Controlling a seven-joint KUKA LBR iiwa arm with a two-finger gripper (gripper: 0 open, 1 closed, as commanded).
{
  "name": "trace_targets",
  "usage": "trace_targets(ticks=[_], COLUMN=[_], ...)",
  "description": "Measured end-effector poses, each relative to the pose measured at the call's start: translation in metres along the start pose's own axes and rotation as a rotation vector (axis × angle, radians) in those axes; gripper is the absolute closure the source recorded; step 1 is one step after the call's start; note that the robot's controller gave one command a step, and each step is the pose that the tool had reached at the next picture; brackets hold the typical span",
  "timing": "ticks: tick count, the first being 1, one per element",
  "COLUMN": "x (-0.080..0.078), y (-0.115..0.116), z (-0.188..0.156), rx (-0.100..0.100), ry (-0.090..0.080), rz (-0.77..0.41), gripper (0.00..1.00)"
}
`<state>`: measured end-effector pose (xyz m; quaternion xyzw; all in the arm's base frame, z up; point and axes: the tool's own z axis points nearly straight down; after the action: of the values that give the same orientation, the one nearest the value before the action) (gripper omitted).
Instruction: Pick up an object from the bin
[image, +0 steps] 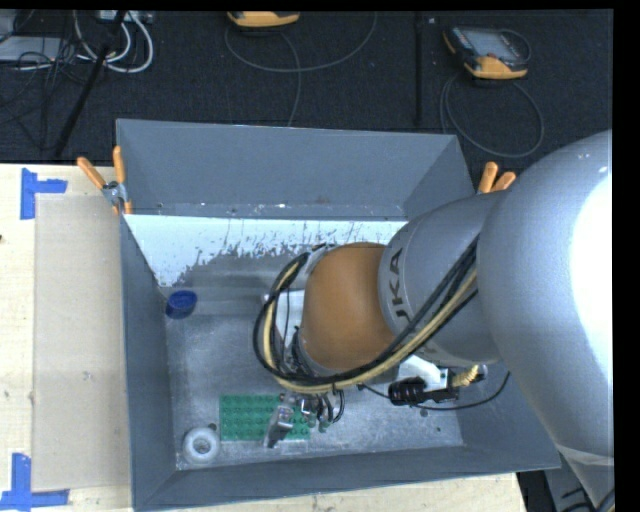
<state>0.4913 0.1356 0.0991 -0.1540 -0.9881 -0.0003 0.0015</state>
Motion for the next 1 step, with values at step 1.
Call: trace_targets(ticks=[1], x=[0.0053], y=[0.0062], z=[0.026], rx=[-0.004], ry=[-0.006], rz=[0.124], gripper=[0.0])
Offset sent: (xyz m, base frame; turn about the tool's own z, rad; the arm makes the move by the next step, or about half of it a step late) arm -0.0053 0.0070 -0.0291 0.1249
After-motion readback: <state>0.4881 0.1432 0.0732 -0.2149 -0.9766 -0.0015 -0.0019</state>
